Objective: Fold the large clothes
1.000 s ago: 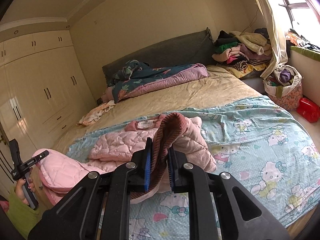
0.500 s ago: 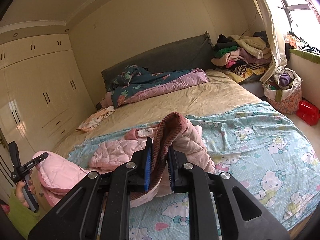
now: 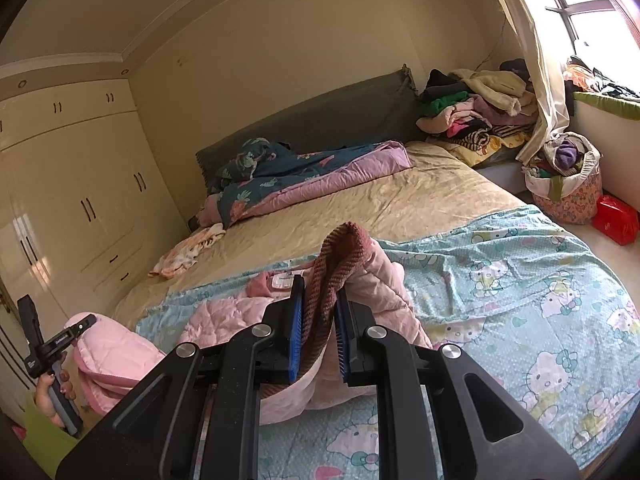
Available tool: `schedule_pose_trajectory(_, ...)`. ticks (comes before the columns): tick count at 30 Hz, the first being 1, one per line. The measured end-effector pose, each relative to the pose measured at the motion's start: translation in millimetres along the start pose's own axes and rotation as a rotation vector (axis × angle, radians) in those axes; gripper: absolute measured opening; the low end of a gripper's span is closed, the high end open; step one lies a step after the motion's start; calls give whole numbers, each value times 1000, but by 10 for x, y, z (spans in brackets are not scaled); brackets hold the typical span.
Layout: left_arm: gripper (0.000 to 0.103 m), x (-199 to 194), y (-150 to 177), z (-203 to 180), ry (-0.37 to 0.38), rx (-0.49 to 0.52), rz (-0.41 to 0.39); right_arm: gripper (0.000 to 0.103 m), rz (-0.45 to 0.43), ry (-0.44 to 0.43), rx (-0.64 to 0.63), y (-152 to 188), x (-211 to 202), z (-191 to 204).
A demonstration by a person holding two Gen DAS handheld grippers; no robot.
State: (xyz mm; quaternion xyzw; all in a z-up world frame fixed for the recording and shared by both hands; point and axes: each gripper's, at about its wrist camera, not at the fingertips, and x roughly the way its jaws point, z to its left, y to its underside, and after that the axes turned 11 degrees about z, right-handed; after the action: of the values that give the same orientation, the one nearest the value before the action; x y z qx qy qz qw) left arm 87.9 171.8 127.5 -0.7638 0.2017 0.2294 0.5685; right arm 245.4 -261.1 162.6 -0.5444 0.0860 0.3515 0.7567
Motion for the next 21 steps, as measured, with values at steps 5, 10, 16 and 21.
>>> schedule_pose_trajectory(5,11,39,-86,-25,-7,-6,-8,13,-2,-8,8,-116,59,-12)
schedule_pose_trajectory(10,11,83,-165,-51,-16,-11,-19,13,-9,-12,16,-229,117,-31)
schedule_pose_trajectory(16,11,162,-289,-62,-30,-24,-28,13,-18,-10,8,-387,177,-27)
schedule_pose_trajectory(21,11,213,-382,-88,-47,-27,-29,13,-21,-7,5,-521,256,-33)
